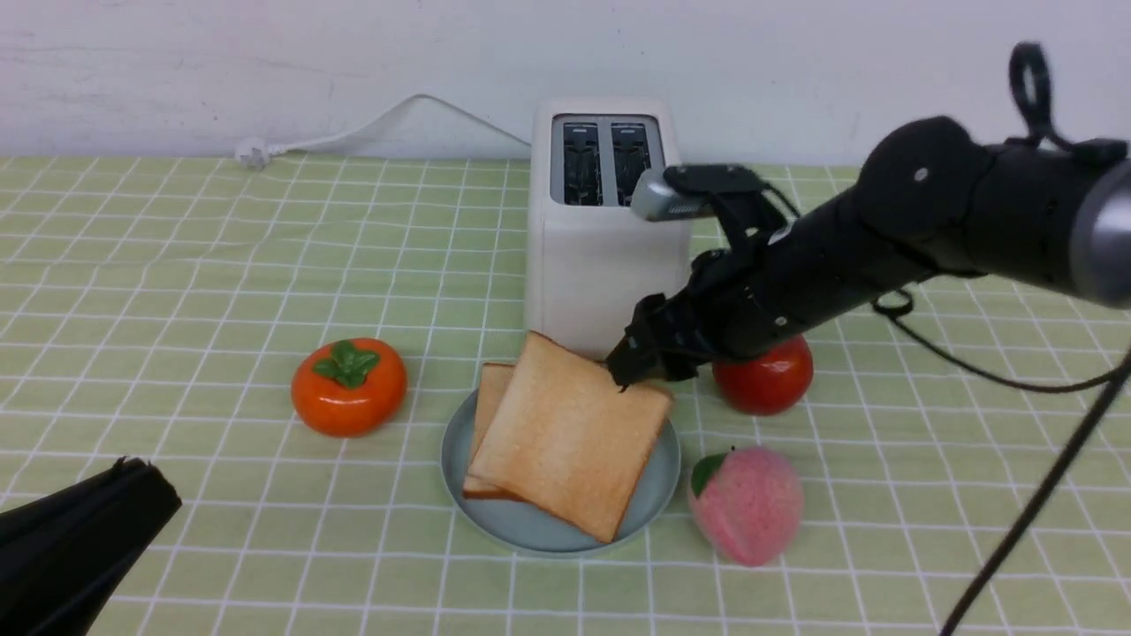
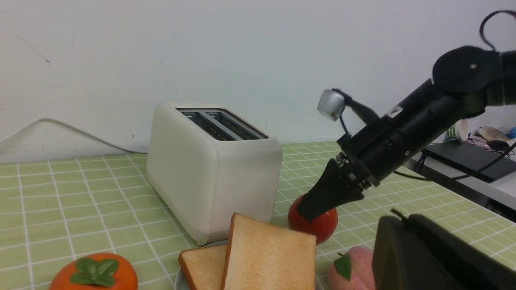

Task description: Take toasted bread from bread machine on green coffee tablecloth place on plate.

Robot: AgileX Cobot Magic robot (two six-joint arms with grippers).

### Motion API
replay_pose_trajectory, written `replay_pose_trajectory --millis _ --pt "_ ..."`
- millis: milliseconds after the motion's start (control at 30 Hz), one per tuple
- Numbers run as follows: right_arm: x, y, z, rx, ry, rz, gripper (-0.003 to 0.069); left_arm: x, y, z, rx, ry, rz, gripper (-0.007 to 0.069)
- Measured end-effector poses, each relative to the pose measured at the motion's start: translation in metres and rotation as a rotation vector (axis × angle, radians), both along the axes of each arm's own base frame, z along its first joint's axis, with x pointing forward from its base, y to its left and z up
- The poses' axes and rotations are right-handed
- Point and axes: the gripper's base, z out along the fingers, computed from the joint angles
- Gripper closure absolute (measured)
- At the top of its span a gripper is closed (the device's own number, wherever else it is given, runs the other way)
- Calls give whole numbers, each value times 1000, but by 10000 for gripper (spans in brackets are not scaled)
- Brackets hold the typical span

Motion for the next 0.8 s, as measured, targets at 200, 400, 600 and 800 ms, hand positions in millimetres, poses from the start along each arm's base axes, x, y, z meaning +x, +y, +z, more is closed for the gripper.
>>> replay_pose_trajectory --millis 200,400,600,800 --pt "-36 -22 65 -59 -103 1 281 0 0 0 0 0 1 634" --pt "-105 -56 133 -109 -145 -19 490 0 0 0 0 0 -1 637" --pt "-180 -98 175 -141 -185 -136 670 -4 -6 1 -4 -15 -81 637" --pt "-259 -135 163 -68 -187 -256 666 -6 -9 2 -4 -22 -113 637"
